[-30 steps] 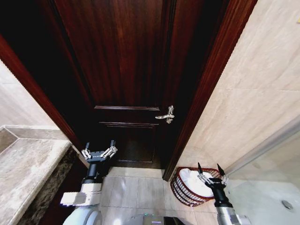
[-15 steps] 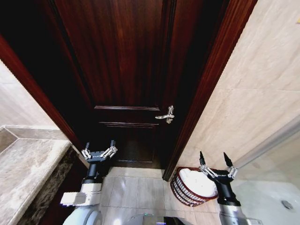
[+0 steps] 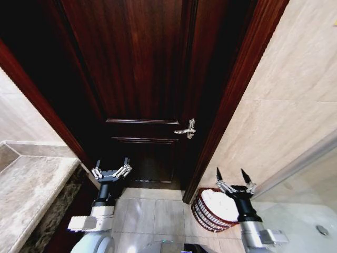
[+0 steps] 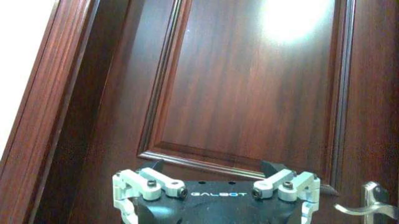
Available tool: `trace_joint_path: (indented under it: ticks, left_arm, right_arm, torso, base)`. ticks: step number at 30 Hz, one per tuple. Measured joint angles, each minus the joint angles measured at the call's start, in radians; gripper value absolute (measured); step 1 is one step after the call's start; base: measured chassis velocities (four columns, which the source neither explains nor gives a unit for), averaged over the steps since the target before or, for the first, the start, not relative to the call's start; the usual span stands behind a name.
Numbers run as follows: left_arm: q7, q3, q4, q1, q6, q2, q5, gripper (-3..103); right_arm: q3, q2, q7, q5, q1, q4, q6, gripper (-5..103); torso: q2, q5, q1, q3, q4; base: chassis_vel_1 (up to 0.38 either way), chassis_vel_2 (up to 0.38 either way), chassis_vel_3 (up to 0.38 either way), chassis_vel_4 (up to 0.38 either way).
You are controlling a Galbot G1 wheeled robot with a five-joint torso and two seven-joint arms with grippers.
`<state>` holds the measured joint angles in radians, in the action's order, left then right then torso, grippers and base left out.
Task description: Discard the used towel into the hamper.
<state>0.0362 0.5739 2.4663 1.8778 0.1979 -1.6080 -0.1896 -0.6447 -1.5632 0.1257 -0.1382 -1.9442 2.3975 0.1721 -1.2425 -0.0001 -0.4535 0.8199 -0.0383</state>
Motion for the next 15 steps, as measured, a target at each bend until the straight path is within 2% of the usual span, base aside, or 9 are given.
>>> trace_joint_path:
  ticks: [10,15]
  left_arm:
    - [0.0,0.0,0.0,0.0,0.0,0.0,0.0,100]
    - [0.0,0.0,0.0,0.0,0.0,0.0,0.0,100]
  right_arm:
    - [0.0,0.0,0.004,0.0,0.001,-0.002,0.002,100]
    - [0.0,0.0,0.004,0.0,0.002,-0.003,0.003,100]
  torso:
    - [0.0,0.0,0.0,0.0,0.0]
    - [-0.015,0.0,-0.007,0.008,0.0]
  base:
    - [0.0,0.0,0.0,0.0]
    - [0.0,0.0,0.0,0.0]
